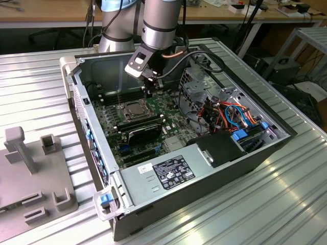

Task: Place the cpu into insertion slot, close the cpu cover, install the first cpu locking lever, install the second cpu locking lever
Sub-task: 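Close the cpu cover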

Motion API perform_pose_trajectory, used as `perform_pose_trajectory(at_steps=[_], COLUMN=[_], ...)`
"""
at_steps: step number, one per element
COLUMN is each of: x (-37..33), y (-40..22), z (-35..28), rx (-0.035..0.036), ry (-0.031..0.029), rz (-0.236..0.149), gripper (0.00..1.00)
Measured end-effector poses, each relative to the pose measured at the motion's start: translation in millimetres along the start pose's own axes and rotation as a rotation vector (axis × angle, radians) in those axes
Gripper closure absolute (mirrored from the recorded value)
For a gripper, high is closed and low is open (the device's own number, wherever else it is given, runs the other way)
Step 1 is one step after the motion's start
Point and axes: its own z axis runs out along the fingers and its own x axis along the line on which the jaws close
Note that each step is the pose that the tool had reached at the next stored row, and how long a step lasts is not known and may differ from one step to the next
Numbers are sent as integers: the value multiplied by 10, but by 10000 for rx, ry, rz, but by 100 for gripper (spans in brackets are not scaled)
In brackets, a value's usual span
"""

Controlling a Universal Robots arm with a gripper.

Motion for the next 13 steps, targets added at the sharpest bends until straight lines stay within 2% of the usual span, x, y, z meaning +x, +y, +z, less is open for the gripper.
perform_pose_trajectory(at_steps=[3, 11, 13], x=[0, 0, -1], y=[-20, -156, -215], z=[0, -3, -5], rx=[-1, 0, 0], ry=[16, 59, 67], rz=[1, 2, 2], gripper=[89, 89, 89])
